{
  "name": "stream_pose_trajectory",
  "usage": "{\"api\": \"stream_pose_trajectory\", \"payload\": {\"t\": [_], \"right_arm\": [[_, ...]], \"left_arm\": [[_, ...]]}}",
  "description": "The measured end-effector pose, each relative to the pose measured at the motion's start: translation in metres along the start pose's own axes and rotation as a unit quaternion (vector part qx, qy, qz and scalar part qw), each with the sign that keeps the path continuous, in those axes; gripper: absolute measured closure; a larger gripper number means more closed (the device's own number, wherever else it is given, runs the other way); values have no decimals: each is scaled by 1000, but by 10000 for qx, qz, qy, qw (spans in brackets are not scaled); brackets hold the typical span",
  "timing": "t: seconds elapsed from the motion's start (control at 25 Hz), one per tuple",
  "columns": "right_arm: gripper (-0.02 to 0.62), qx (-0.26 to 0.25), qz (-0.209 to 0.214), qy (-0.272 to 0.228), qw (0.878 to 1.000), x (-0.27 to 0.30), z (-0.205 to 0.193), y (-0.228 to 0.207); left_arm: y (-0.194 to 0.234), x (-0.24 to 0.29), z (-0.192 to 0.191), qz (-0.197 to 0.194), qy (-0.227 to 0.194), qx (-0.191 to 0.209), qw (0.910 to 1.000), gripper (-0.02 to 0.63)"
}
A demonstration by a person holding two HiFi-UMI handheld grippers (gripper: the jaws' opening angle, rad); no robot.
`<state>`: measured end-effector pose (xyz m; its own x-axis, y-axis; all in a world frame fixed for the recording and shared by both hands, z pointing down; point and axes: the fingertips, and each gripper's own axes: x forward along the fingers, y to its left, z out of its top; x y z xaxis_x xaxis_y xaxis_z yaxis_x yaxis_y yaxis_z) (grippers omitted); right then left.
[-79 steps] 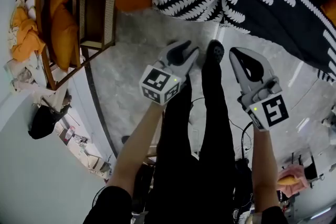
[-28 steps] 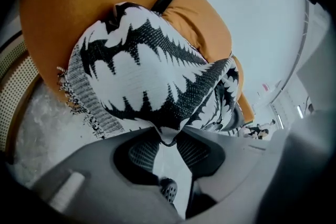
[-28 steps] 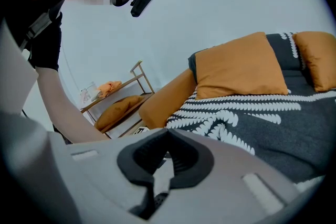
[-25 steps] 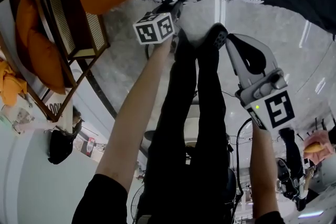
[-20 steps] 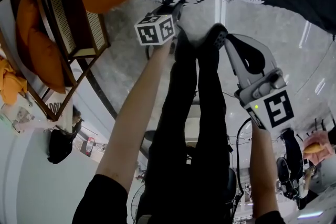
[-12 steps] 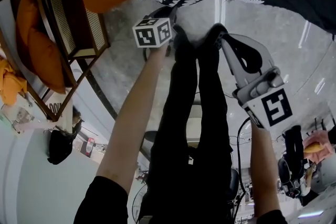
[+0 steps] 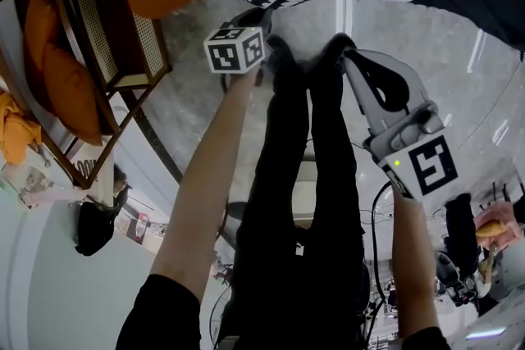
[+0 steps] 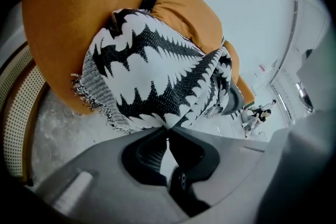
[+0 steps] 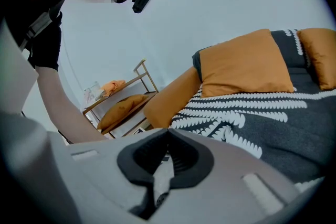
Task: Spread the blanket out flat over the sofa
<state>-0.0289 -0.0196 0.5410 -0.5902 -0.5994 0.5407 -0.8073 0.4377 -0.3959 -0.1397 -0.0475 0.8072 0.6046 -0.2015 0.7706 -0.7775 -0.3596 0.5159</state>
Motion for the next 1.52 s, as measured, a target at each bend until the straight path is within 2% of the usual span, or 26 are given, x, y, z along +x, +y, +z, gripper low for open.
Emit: {"api": "stream_pose_trajectory", "payload": {"t": [0.32, 0.6, 0.72, 0.96, 1.08, 1.28, 1.52], "right_arm": [[594, -7, 19, 45, 10000, 0, 5, -4], [594, 98, 87, 74, 9999, 15, -6, 16], [594, 1, 128, 95, 9999, 13, -4, 13], [594, 39, 275, -58, 9996, 22, 5, 24], [594, 58, 284, -51, 9996, 24, 6, 25], [594, 26, 228, 71, 9997, 24, 1, 25], [594, -14, 188, 155, 9997, 31, -1, 31]], "left_arm": [[12, -8, -5, 100, 146, 192, 9997, 591], [53, -31, -38, 365, 272, 163, 9988, 591], [63, -37, -41, 501, 368, 257, 9977, 591], [99, -59, -46, 787, 426, 190, 9958, 592], [111, -66, -49, 866, 516, 291, 9945, 592], [112, -68, -51, 918, 789, 754, 9898, 592], [124, -64, -50, 1098, 952, 819, 9860, 592]]}}
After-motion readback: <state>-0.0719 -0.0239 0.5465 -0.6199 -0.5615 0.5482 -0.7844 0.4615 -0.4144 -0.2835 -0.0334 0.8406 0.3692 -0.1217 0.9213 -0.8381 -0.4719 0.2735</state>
